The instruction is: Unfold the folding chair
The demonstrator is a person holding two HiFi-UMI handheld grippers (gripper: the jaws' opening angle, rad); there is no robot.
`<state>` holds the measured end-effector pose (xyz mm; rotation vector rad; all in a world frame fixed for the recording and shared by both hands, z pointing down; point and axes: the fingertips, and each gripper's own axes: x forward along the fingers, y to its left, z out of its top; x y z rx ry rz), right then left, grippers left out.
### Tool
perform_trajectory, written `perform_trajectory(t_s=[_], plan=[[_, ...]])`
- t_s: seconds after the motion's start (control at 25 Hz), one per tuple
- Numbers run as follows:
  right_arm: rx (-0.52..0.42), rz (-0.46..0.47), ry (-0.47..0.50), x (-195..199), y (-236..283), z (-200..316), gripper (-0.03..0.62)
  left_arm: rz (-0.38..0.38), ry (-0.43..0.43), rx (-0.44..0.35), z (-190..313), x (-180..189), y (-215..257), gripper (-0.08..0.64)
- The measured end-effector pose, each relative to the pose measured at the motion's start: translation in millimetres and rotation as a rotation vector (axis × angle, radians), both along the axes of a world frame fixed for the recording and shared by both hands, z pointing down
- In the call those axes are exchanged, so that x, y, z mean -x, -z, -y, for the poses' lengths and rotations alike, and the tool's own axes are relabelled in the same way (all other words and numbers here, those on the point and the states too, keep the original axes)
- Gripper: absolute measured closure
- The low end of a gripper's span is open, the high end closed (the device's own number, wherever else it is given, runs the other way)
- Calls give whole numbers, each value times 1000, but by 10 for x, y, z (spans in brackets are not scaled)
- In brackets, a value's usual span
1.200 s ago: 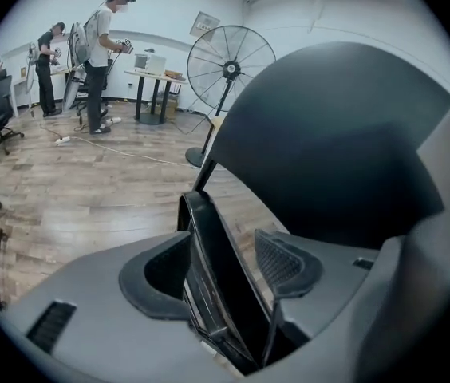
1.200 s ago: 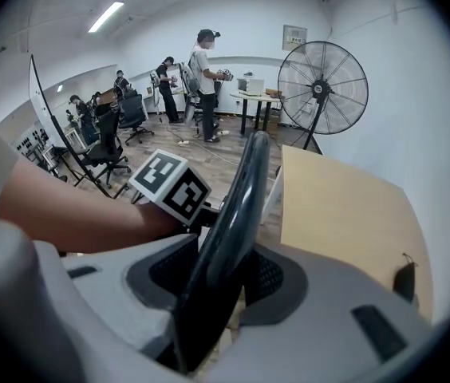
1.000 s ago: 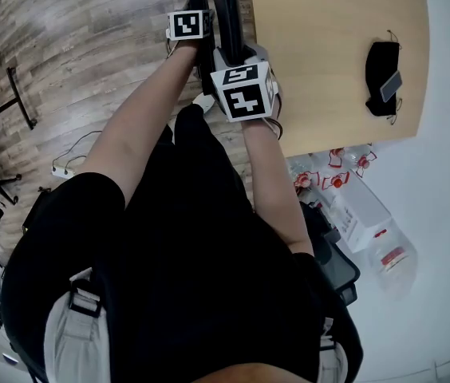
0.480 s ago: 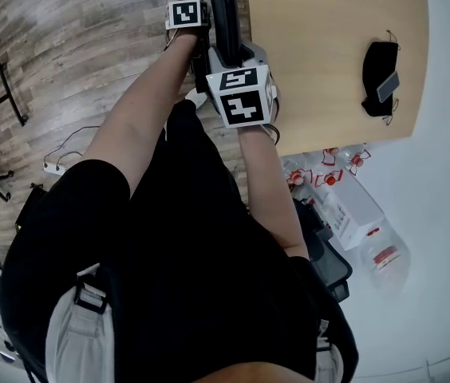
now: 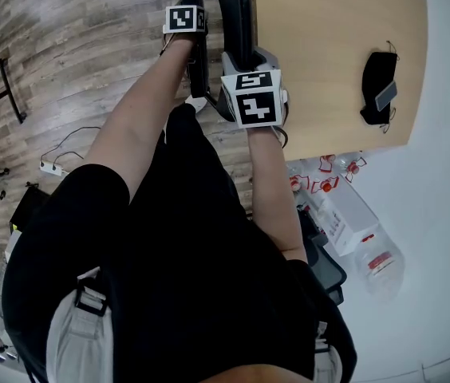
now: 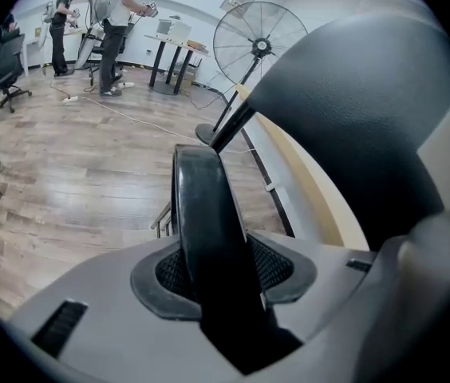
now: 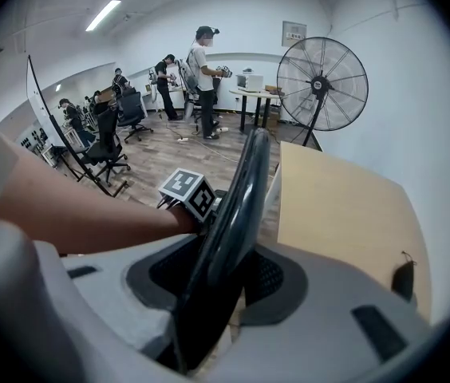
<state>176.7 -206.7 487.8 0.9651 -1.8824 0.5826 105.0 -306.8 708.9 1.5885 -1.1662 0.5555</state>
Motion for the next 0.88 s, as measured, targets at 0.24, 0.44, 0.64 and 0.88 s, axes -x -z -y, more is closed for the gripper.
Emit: perform_trajectory(t_s=[0.24, 0.44, 0.64, 0.88], plan=[[8, -3, 10, 135, -17, -47, 440, -34, -6, -11, -76, 297, -126, 390], [7, -2, 6, 234, -32, -81, 440, -53, -11, -29, -119, 494, -121, 387], [10, -9, 6, 349, -62, -105, 440, -65, 0, -20, -200, 773, -169, 380], [19, -19, -12, 357, -156, -118, 440, -81, 27, -8, -312, 1190, -338, 368]])
